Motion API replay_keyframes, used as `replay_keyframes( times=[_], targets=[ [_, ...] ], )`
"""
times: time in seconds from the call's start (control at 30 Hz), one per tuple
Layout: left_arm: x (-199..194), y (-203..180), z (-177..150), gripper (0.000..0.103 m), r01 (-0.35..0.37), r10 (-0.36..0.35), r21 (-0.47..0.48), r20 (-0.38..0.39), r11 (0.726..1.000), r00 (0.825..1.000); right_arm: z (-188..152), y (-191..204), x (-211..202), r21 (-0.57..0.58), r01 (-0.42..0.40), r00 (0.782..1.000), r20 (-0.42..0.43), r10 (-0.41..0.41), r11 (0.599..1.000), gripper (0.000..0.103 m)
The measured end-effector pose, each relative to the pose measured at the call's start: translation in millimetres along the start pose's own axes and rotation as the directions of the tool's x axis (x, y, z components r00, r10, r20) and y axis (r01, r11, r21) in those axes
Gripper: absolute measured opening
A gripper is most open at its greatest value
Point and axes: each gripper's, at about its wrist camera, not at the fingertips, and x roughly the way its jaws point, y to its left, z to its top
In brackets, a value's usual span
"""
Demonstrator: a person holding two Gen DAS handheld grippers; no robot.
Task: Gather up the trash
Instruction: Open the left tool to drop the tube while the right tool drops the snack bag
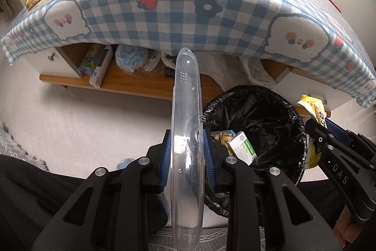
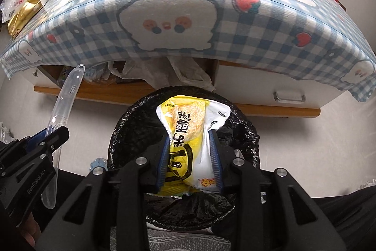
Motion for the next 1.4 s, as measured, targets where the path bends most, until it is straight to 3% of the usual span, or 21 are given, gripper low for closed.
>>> replay_keyframes(
  times=[0.17,0.6,0.8,1.1,1.4],
  targets=[
    [3,-6,3,0.025,0.008,-0.008,0.015,0.001,1.000,1.000,0,2,1,-0.007,-0.002,1.000,0.003,0.002,1.000,0.041],
    [9,-44,9,0.025,0.043,-0.045,0.078,0.015,0.996,0.999,-9,-25,4,0.011,0.031,1.000,0.006,-0.031,0.999,0.082],
    [9,-67,6,0.025,0.066,-0.068,0.109,0.017,0.992,0.998,-14,-53,-3,0.042,0.063,0.998,0.019,-0.064,0.997,0.093],
    [7,-107,0,0.025,0.110,-0.115,0.175,0.020,0.978,0.993,-12,-99,-17,0.121,0.113,0.993,0.029,-0.117,0.986,0.095],
    [6,-122,-2,0.026,0.131,-0.138,0.205,0.023,0.970,0.990,-9,-111,-23,0.149,0.118,0.991,0.036,-0.125,0.982,0.095]
  ],
)
